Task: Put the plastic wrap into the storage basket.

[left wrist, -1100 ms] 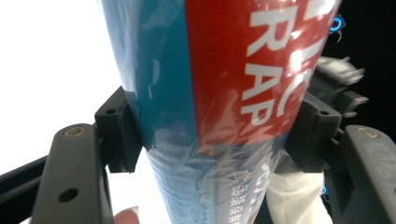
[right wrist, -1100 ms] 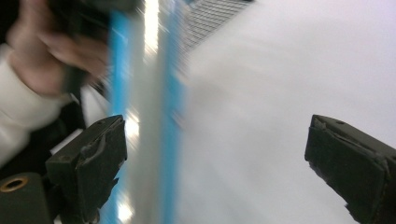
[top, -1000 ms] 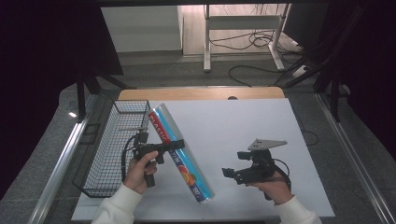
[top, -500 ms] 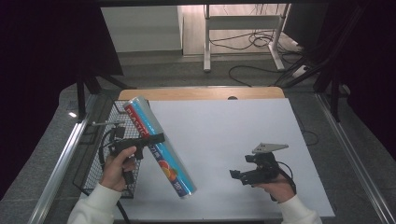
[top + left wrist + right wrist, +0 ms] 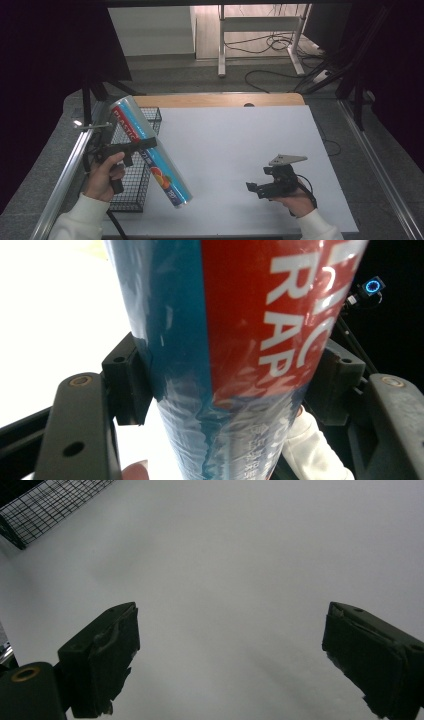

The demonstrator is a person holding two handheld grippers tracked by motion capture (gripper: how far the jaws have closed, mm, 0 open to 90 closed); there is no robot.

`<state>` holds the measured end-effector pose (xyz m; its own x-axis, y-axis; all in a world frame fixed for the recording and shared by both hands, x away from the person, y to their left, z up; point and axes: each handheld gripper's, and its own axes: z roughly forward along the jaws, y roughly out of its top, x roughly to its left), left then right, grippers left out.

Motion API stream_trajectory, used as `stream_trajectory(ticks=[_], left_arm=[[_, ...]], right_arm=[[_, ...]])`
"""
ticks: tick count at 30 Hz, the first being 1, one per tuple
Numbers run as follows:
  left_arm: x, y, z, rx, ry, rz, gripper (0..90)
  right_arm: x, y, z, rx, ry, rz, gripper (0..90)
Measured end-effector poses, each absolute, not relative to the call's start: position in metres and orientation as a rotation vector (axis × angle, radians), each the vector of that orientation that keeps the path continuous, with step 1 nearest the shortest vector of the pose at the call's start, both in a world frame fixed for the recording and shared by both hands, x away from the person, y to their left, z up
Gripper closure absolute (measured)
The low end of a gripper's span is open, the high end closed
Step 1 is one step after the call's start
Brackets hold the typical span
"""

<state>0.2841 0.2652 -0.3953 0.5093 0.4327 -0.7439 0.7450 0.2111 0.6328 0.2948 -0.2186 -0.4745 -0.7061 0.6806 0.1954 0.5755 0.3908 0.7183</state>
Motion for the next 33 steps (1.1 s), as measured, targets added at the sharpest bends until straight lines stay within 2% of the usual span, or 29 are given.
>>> stream_trajectory(ticks=[17, 33], left_arm=[[0.283, 0.333, -0.369, 1.485, 1.201, -0.173, 32.0], [0.280, 0.380, -0.363, 1.532, 1.304, -0.093, 32.0]], right_arm=[[0.295, -0.220, -0.474, 1.174, 2.494, 1.210, 9.4], [0.297, -0.221, -0.476, 1.189, 2.491, 1.183, 9.4]])
